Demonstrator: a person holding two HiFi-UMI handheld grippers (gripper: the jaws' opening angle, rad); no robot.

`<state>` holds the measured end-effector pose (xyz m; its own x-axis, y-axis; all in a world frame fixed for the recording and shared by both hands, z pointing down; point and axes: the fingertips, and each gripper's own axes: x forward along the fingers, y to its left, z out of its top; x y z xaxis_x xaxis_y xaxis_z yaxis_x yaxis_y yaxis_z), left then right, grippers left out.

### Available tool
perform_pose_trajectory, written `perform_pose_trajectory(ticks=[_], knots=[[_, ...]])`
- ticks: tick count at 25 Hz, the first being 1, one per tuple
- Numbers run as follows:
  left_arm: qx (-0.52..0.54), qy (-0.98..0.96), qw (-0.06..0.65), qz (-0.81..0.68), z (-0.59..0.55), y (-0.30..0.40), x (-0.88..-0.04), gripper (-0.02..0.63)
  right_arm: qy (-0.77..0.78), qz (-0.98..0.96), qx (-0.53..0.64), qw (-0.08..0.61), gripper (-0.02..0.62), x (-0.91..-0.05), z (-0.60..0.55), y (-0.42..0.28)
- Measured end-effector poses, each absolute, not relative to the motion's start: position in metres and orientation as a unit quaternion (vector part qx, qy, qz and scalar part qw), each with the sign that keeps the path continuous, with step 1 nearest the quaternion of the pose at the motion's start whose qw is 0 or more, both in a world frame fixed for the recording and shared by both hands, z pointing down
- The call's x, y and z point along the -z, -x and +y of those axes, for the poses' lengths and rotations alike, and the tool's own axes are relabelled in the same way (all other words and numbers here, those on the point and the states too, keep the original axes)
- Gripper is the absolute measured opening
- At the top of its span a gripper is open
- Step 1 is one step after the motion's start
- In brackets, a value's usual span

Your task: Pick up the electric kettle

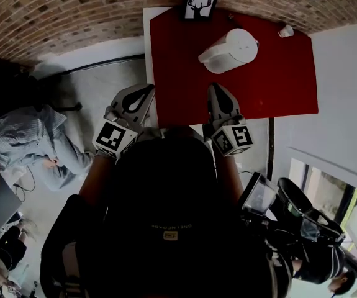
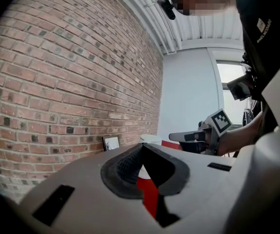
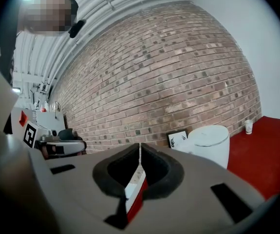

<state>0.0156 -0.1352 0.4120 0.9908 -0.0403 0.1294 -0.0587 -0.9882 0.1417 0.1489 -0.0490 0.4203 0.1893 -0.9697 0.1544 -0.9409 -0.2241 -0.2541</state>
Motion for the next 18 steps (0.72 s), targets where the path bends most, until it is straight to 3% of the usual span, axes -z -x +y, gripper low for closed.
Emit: perform_pose_trajectory(ticks=[10, 18], knots=[[-0.074, -0.992, 0.083, -0.065, -0.141, -0.029, -0.414, 0.003, 0.746, 0.647, 0.150, 0.053, 0.014, -0.421, -0.064, -0.164], [-0.087, -0.988, 0.082, -0.095, -0.139, -0.037, -0.420, 0.003, 0.741, 0.651, 0.161, 0.035, 0.072, -0.438, -0.067, -0.190]])
